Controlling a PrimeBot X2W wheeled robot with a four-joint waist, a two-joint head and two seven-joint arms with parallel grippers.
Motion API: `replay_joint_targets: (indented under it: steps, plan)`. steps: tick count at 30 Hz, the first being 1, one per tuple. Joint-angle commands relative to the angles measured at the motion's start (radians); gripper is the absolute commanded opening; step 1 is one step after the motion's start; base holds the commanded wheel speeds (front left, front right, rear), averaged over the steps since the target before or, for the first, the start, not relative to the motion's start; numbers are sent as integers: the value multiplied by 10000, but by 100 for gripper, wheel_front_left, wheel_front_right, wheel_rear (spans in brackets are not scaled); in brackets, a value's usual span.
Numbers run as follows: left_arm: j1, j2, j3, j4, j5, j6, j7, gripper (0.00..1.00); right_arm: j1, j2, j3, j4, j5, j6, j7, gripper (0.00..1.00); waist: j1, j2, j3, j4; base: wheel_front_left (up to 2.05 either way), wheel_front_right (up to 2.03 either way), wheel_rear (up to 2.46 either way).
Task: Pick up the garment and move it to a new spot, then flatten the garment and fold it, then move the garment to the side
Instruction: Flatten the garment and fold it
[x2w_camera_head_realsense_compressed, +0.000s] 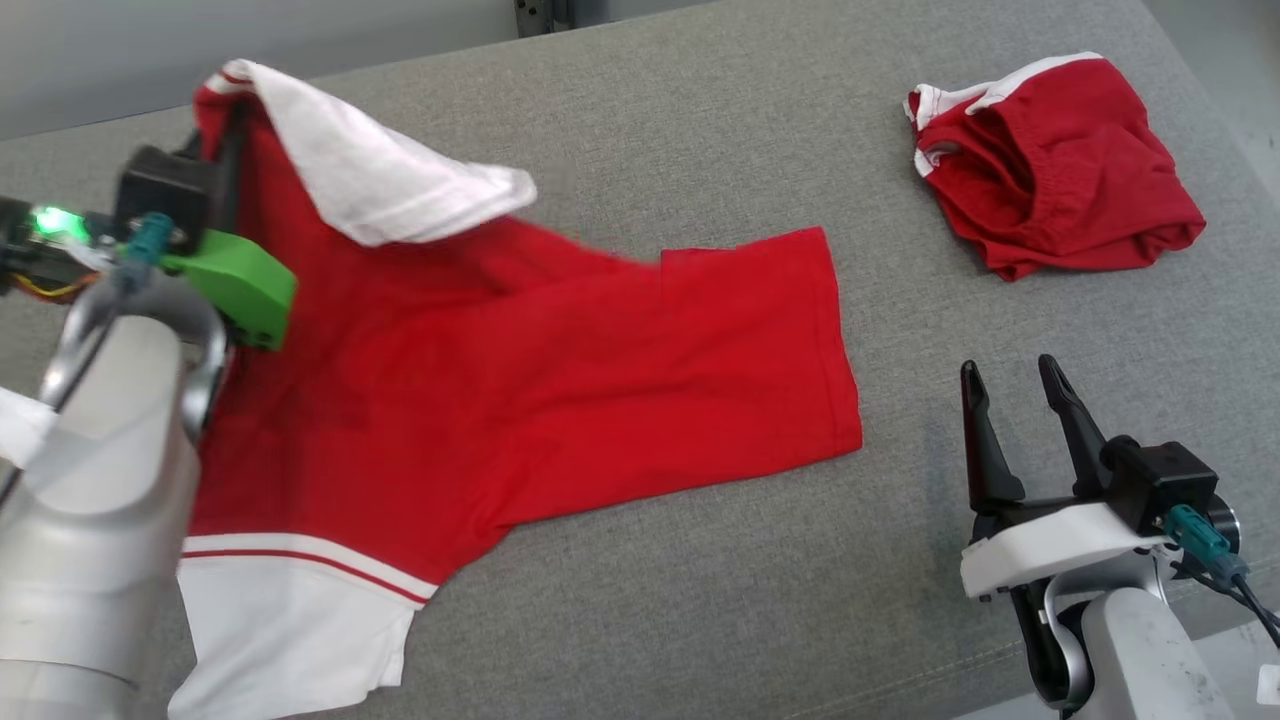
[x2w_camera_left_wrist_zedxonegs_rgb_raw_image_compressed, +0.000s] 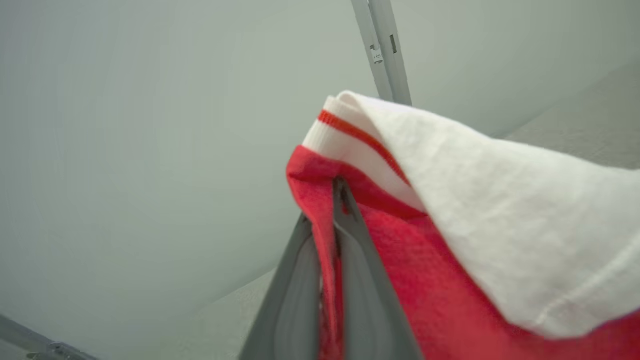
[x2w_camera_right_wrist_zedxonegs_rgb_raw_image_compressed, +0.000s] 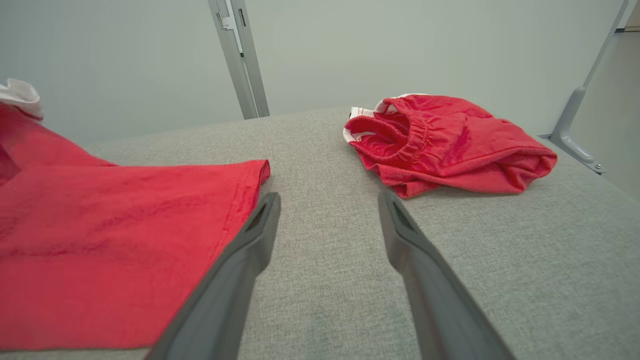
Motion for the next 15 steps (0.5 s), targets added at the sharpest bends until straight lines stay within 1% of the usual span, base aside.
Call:
replay_joint_targets:
  steps: [1, 7, 10, 11, 12, 13, 14, 15]
  plan:
    - [-171, 197, 175, 214, -102, 74, 47, 0, -141, -23, 36, -5, -84, -11, -31, 100, 0, 0, 91, -56, 0, 0, 0]
    - [-432, 920, 982, 1216, -586, 565, 50, 0, -300, -22, 83, 56, -141, -11, -31, 100, 0, 0, 256, -168, 0, 0, 0]
    - [-154, 1050, 1205, 1707, -825, 669, 49, 0, -294, -23, 44, 93, -181, -11, -31, 100, 0, 0, 291, -177, 0, 0, 0]
    - [-98, 1085, 1266, 1818, -895, 721, 10, 24, -288, -23, 28, 108, -203, -11, -31, 100, 0, 0, 292, -165, 0, 0, 0]
    - [-71, 1126, 1365, 1926, -989, 758, -33, 45, -281, -23, 9, 124, -211, -11, -31, 100, 0, 0, 289, -143, 0, 0, 0]
    - [-60, 1149, 1471, 1980, -1082, 836, -90, 44, -275, -22, -15, 143, -210, -11, -31, 100, 0, 0, 284, -113, 0, 0, 0]
    - [-47, 1166, 1551, 1999, -1122, 933, -153, 35, -283, -22, -27, 165, -230, -11, -31, 100, 0, 0, 278, -73, 0, 0, 0]
    - [-1, 1178, 1618, 2017, -1138, 1021, -202, 30, -311, -22, -34, 182, -265, -11, -31, 100, 0, 0, 267, -37, 0, 0, 0]
